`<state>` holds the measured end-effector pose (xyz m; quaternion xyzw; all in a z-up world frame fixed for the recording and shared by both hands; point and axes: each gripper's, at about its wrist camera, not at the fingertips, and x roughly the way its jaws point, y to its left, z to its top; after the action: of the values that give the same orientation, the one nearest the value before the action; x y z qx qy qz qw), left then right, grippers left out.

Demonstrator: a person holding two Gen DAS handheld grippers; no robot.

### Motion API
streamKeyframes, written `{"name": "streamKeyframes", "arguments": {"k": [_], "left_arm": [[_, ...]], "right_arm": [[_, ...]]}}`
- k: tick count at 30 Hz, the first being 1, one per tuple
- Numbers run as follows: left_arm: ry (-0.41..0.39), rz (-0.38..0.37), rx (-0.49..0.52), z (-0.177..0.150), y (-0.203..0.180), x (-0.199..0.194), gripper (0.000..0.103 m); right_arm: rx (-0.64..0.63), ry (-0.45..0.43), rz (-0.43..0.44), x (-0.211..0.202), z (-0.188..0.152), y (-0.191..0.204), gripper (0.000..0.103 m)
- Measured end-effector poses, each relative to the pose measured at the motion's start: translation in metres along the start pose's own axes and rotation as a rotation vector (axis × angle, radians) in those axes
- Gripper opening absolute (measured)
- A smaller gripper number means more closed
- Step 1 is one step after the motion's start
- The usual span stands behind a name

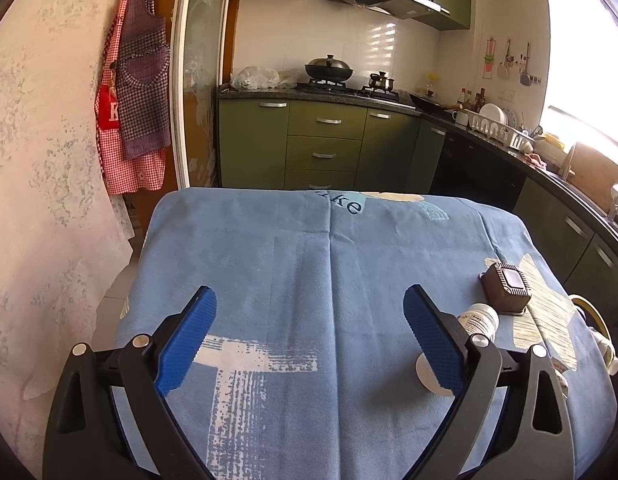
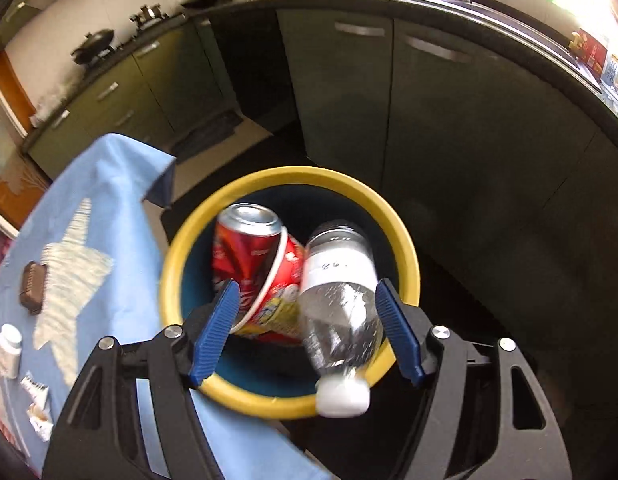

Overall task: Collect trash
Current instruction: 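Open the right gripper to drop the bottle into the bin, then grasp the white supplement bottle with the left gripper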

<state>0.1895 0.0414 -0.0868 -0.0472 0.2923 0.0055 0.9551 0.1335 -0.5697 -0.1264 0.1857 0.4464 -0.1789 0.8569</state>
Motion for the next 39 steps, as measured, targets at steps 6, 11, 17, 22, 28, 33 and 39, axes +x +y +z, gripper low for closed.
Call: {"name": "streamKeyframes", "arguments": {"k": [6, 11, 17, 22, 28, 33, 39], "left_arm": [[0.015, -0.03, 0.047, -0.003, -0.013, 0.004, 0.094], [0.025, -0.079, 0.121, -0.009, -0.033, 0.006, 0.094], [0.073, -0.202, 0.247, -0.015, -0.068, 0.006, 0.094], [0.161, -0.286, 0.372, -0.016, -0.099, 0.016, 0.094], [0.254, -0.364, 0.415, -0.013, -0.115, 0.042, 0.093], [0.325, -0.411, 0.409, -0.016, -0.119, 0.065, 0.087], [0.357, -0.426, 0.423, -0.019, -0.12, 0.077, 0.078]], "right_arm": [[-0.036, -0.068, 0.175, -0.05, -0.039, 0.025, 0.069], [-0.189, -0.069, 0.314, -0.077, -0.06, 0.077, 0.07], [-0.329, -0.047, 0.407, -0.084, -0.079, 0.121, 0.07], [-0.35, -0.019, 0.435, -0.079, -0.09, 0.127, 0.07], [-0.348, 0.003, 0.457, -0.072, -0.096, 0.123, 0.07], [-0.352, 0.017, 0.465, -0.066, -0.098, 0.125, 0.07], [-0.359, 0.035, 0.468, -0.061, -0.099, 0.13, 0.07]]}}
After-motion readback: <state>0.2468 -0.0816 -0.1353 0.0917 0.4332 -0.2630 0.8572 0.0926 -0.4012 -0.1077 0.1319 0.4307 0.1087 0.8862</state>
